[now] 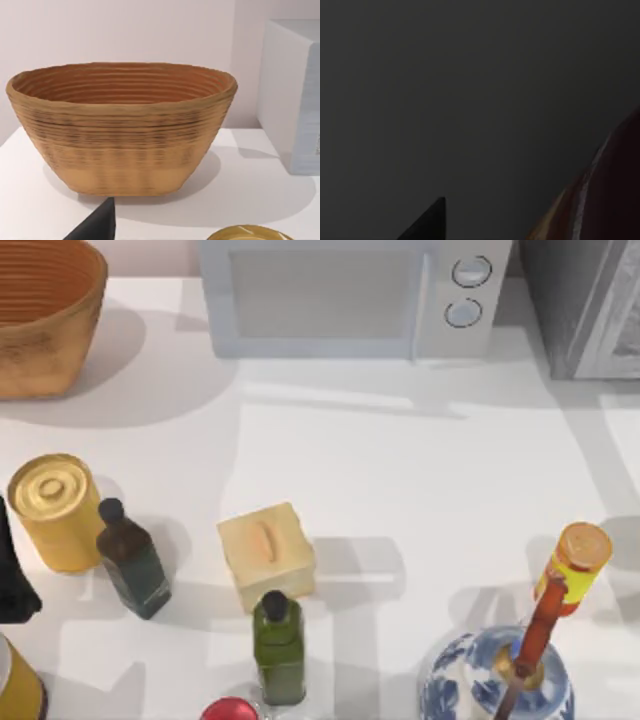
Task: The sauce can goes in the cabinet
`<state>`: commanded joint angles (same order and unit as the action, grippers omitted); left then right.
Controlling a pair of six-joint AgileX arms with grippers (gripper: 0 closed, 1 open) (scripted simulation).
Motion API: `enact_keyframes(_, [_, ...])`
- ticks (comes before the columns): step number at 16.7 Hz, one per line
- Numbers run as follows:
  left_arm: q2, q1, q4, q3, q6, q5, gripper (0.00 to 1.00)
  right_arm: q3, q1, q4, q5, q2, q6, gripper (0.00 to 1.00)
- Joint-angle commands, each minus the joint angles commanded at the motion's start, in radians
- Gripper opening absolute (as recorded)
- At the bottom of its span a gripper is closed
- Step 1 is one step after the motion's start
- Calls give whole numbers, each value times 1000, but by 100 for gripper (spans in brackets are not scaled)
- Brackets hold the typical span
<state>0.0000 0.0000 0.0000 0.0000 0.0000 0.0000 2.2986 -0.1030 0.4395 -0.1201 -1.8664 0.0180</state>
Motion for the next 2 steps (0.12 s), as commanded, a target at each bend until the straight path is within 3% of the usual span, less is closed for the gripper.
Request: enact_keyframes(2, [0, 0, 0, 0, 0, 0, 100, 0, 0, 0, 0, 0, 0, 100])
